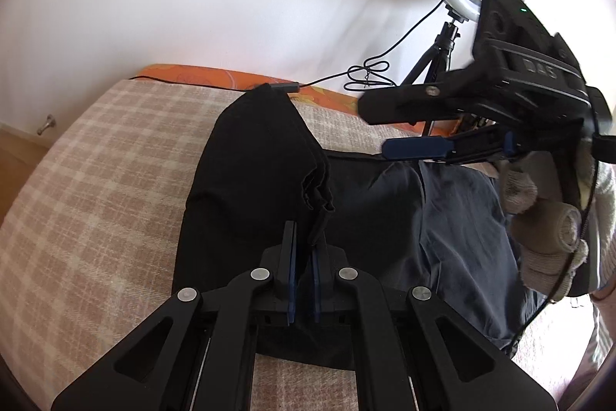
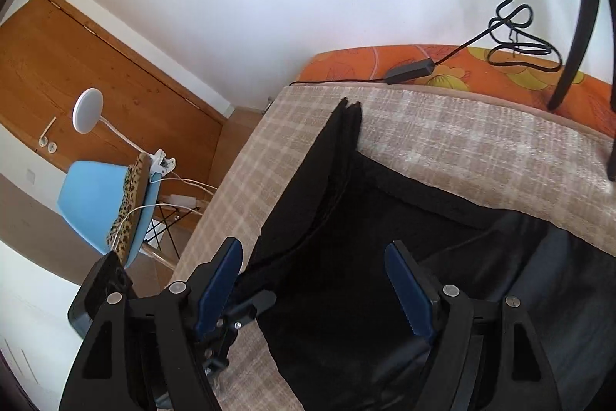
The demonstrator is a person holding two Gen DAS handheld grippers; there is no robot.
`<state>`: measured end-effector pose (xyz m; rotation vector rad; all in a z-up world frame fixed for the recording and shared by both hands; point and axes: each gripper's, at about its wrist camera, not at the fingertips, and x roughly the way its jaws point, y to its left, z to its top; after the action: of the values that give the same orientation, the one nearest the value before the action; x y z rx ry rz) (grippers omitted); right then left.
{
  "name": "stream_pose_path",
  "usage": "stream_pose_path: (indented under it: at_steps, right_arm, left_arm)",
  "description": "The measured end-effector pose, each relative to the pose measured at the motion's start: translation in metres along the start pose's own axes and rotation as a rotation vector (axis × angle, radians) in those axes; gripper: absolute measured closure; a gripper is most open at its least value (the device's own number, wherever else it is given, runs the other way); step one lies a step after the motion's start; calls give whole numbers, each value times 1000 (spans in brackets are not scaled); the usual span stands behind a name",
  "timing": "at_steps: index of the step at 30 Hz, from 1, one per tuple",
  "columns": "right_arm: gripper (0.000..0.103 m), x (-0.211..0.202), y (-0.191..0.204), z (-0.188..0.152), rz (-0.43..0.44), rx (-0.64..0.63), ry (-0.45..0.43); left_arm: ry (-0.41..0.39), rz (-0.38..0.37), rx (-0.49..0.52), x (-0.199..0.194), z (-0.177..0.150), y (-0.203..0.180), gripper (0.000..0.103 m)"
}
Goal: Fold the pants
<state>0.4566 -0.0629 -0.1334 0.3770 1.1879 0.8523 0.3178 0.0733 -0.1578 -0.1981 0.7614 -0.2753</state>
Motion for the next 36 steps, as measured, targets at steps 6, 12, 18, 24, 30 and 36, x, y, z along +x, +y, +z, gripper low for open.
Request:
stream_pose_path:
  at_steps: [6,12,18,24,30,36]
  right_arm:
    - [26,42,-10,19,-22,86,22]
    - [92,40,-13,23,-80,102,-2]
    - [102,-12,-8,11,-180,4,-87]
    - [102,-85,-20,-10,-258,0,-173]
    - [102,-158,-59,-51,-312,63,-208]
    - [102,-208,-106,-100,-360,157,-220]
  left_arm:
    - [-3,-30,-2,-8,3,-6,98]
    - [20,-52,13,-8,0,-18,98]
    - [38,-108,41,-12,-6,-43,99]
    - [67,-197,95,-20,-12,-91,100]
    - [99,-281,136,-41,-13,-128,100]
    - [120,-190,129,-39,-7,-118,90]
